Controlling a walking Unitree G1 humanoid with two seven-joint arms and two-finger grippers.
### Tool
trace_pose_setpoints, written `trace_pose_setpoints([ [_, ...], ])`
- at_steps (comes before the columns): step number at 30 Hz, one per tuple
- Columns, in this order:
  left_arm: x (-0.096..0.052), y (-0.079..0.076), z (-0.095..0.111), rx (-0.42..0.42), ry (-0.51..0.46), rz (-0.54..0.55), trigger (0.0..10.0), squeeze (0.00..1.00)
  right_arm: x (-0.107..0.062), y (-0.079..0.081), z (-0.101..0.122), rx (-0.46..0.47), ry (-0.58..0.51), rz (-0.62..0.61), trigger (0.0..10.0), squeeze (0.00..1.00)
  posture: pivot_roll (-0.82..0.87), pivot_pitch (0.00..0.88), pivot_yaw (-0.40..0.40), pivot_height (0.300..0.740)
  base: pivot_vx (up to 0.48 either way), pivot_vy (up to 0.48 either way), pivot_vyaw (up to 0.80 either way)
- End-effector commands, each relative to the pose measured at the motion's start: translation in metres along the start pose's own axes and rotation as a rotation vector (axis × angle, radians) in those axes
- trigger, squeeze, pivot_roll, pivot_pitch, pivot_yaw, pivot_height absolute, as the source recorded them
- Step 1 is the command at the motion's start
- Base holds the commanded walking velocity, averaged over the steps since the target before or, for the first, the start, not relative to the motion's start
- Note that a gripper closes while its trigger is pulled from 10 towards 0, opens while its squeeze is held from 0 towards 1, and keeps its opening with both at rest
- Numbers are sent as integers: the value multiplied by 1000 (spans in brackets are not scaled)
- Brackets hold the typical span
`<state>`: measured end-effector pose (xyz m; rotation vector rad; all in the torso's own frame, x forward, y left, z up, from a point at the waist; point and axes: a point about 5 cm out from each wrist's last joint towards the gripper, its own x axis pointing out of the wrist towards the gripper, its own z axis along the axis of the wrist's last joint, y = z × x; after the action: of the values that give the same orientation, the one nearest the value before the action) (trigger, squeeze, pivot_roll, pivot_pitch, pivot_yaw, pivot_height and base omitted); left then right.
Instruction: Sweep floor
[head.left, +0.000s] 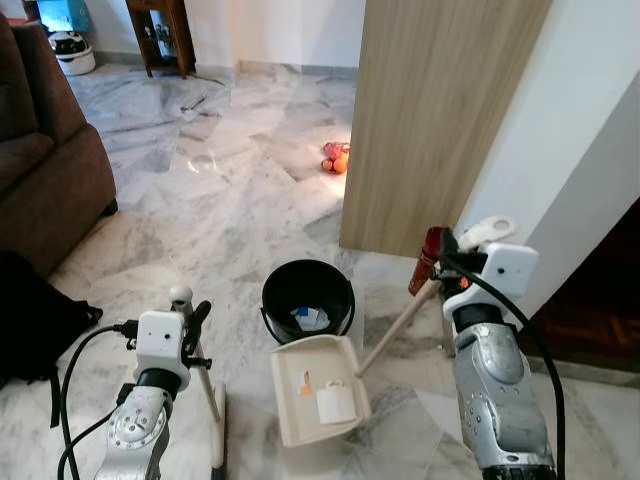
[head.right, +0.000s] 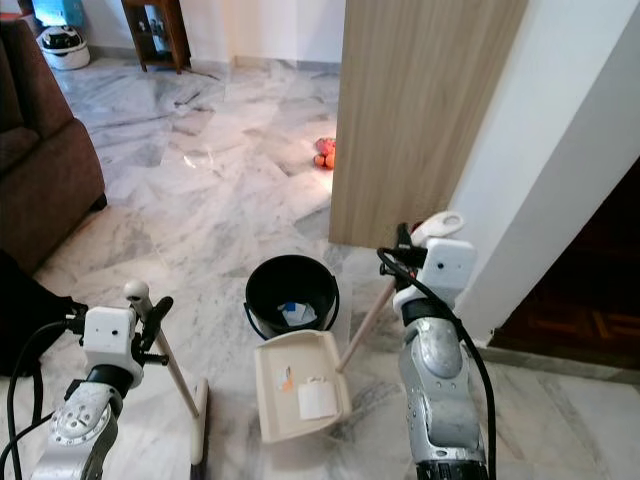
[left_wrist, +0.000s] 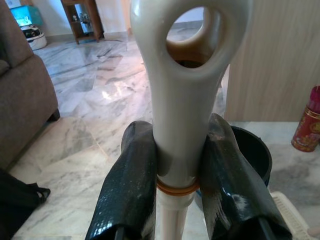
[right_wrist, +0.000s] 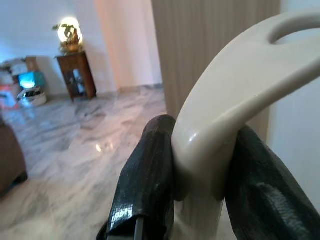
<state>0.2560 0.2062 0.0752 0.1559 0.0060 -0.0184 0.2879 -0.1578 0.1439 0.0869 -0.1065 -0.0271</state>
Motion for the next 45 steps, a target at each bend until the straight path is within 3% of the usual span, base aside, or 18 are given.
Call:
trace_pose_setpoints([
  [1,3,2,6,30,-29,-5,10000,0,-2,-1,16,-18,-34,4,10000,0,148,37,12,740,0,0,0],
  [6,3,1,6,29,-29,-9,10000,0,-6,-4,17,-26,-14,-10,10000,0,147,38,14,740,0,0,0],
  [9,4,1,5,27,-29,-11,10000,0,-10,1,42,-21,-41,11,10000,0,141,44,15,740,0,0,0],
  [17,5,-1,5,23,-29,-14,10000,0,-3,14,78,16,-137,41,10000,0,141,46,14,740,0,0,0],
  [21,6,0,5,22,-29,-11,10000,0,1,20,107,22,-207,59,10000,0,135,48,12,740,0,0,0],
  [31,6,-1,4,18,-31,-3,10000,0,5,25,138,90,-311,78,10000,0,133,44,9,740,0,0,0],
  [38,6,0,2,26,-26,10,10000,0,11,27,134,134,-333,59,10000,0,138,41,10,740,0,0,0],
  [45,-4,7,-2,35,-21,54,10000,0,21,30,128,175,-339,39,10000,0,148,40,8,740,0,0,0],
])
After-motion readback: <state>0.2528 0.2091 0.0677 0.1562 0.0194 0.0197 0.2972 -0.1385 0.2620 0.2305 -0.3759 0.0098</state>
